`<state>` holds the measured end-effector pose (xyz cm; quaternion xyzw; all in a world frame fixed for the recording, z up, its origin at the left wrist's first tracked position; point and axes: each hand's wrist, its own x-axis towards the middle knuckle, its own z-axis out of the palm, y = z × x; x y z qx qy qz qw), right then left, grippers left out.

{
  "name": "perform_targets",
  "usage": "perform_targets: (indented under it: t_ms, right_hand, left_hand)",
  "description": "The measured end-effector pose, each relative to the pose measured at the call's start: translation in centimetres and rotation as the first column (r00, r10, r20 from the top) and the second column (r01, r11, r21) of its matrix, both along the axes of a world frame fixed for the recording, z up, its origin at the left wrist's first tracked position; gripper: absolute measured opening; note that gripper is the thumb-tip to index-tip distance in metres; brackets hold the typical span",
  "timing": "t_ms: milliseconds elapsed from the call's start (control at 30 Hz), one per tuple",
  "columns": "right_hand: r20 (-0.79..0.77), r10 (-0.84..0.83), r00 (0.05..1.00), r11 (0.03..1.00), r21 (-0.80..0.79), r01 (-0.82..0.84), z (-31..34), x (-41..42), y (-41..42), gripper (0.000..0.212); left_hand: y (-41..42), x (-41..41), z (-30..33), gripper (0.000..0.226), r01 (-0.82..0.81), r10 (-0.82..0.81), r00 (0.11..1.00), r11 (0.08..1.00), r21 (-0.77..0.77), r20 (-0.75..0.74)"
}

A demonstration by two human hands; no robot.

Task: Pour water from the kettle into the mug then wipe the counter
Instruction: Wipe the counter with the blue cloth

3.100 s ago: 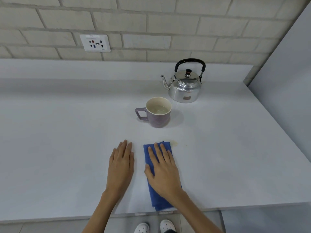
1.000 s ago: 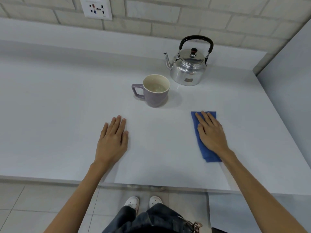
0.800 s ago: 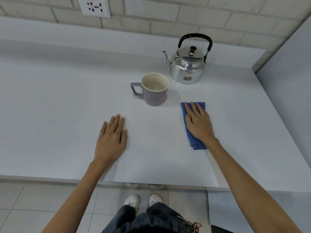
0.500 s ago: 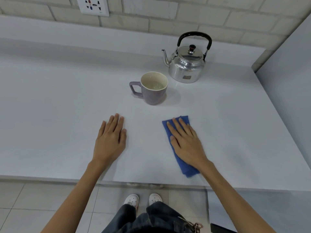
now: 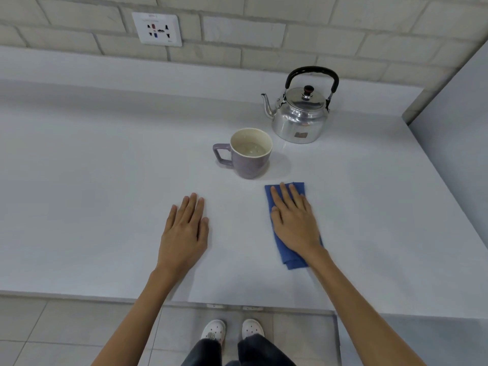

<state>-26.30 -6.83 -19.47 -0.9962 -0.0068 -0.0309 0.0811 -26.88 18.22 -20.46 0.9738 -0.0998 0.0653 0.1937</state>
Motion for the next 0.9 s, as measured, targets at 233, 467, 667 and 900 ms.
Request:
perform_targets:
  t_ms: [233, 467, 667, 900]
  right_hand:
    - [0.014, 0.188, 0.982, 0.982, 0.024, -0.188, -0.2, -3.7, 6.1, 0.052]
    - [0.001, 0.148, 0.989, 0.988, 0.034, -0.148, -0.2, -5.6, 0.1, 0.051]
    - [0.068, 0.066, 0.995, 0.995, 0.073, -0.071, 0.0, 0.1, 8.7, 0.050]
    - [-0.053, 0.131, 0.990, 0.688, 0.724, -0.052, 2.1, 1.3, 13.9, 0.046]
  left_hand:
    - [0.1, 0.1, 0.1, 0.052, 0.010, -0.010, 1.000, 1.000, 0.000, 0.003]
    - [0.1, 0.0, 0.4, 0.053, 0.003, -0.003, 1.000, 1.000, -0.030, 0.000]
    - [0.1, 0.1, 1.2, 0.047, 0.000, -0.010, 0.999, 0.976, -0.219, -0.046]
    - [-0.8, -0.5, 3.7, 0.043, -0.028, 0.015, 0.999, 0.868, -0.496, -0.030]
